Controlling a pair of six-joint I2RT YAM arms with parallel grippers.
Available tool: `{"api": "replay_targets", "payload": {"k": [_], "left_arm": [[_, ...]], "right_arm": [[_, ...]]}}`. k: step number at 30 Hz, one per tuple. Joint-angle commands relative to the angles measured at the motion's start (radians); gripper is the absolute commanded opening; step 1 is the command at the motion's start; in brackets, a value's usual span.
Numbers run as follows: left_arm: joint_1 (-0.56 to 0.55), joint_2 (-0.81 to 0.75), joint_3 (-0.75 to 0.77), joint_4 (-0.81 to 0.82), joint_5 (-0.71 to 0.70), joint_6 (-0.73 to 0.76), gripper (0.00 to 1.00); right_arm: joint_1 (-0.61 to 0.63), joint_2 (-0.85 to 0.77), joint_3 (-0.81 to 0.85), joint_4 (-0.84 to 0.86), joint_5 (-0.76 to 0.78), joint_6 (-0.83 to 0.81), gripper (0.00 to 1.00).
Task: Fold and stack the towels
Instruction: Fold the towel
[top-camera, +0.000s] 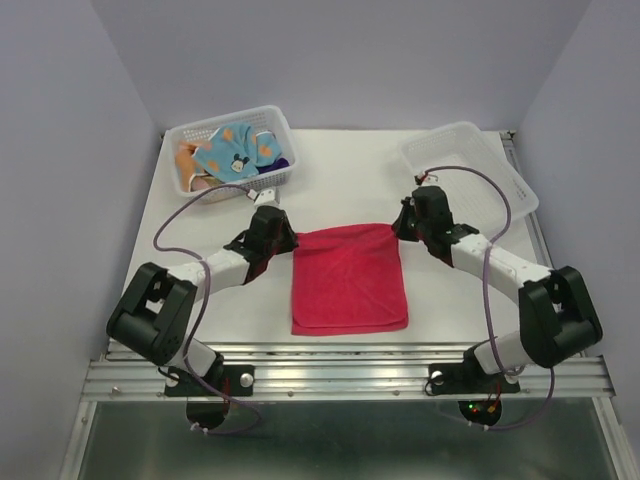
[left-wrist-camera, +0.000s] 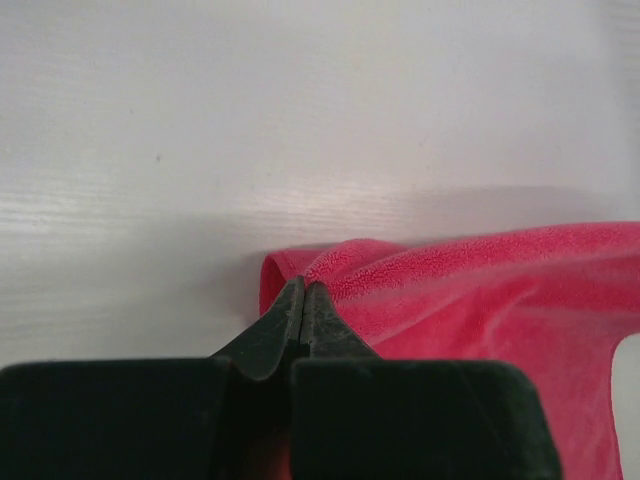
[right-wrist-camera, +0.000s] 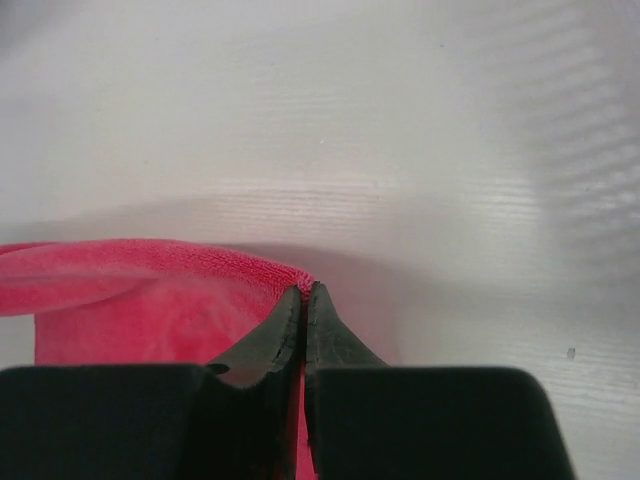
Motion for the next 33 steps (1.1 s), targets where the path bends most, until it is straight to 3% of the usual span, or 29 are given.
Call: {"api": "replay_targets", "payload": {"k": [1,10,14,23,33], "left_arm": [[-0.058,-0.151,-0.129,0.067,0.01,-0.056,0.0],[-0.168,-0.494,-0.422,0.067,0.011,-0.2,0.0],[-0.216,-0.596,-0.502,0.04,0.013,-0.283,0.0],[-0.239,-0.867,-0.628,-0.06,0.076,-0.375,0.0],[-0.244,-0.912,-0.68,-0.12,0.22,-0.397,0.0]], "right_arm": [[0.016,-0.151,-0.118,-0.006,-0.085,0.081,0.01],[0.027,-0.539,-0.347,-0.104,-0.232,0.226,0.01],[0.028,-0.625,-0.396,-0.191,-0.289,0.237,0.01],[0.03,-0.768,-0.507,-0.279,-0.37,0.259,0.01],[0.028,-0.817,-0.539,-0.331,-0.402,0.303,0.01]]}}
